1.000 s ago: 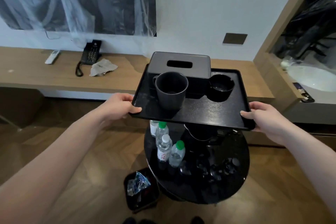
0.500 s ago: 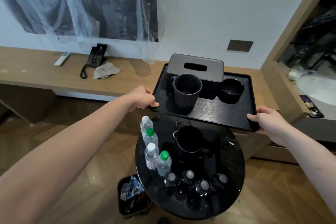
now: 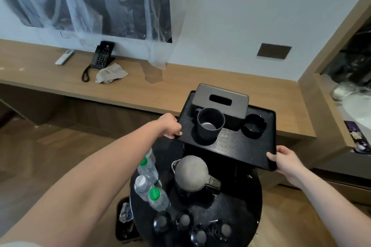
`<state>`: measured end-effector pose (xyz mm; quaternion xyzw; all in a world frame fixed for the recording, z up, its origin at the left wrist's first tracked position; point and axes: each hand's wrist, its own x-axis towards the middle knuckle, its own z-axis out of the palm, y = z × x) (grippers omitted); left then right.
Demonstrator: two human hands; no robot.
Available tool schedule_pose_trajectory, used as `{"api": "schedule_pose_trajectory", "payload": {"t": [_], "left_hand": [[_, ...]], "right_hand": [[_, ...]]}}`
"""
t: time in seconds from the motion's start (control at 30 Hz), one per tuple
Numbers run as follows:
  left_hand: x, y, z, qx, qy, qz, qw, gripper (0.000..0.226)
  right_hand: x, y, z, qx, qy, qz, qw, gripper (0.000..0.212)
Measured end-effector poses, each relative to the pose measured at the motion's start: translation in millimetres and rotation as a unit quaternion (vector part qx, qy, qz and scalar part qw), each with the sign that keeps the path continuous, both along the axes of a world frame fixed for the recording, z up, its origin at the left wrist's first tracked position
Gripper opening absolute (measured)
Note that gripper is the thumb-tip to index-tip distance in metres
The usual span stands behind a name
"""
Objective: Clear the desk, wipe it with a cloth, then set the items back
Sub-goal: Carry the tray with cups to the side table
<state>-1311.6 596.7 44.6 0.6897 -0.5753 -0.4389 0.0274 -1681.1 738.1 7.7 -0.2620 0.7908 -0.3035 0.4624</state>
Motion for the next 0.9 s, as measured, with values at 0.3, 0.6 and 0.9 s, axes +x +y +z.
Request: {"api": "schedule_pose_trajectory", "payload": {"t": [0.3, 0.6, 0.9], "left_hand": [[-32.9, -16.5, -82.5, 0.069, -0.021, 0.069, 0.995, 0.031], [-28.8, -17.6, -155.0, 0.125, -0.066, 0.089, 0.986, 0.021], [-17.4, -25.6, -193.6, 0.137, -0.147, 0.134, 0.970, 0.043]], "right_hand": [[-30.0, -41.2, -82.3, 0.089, 0.034, 0.089, 0.992, 0.006], [-31.2, -74.3, -134.8, 0.141, 0.065, 0.152, 0.976, 0.008], [-13.4, -100.5, -178.3, 0.161, 0.120, 0.223, 0.954, 0.017]]}}
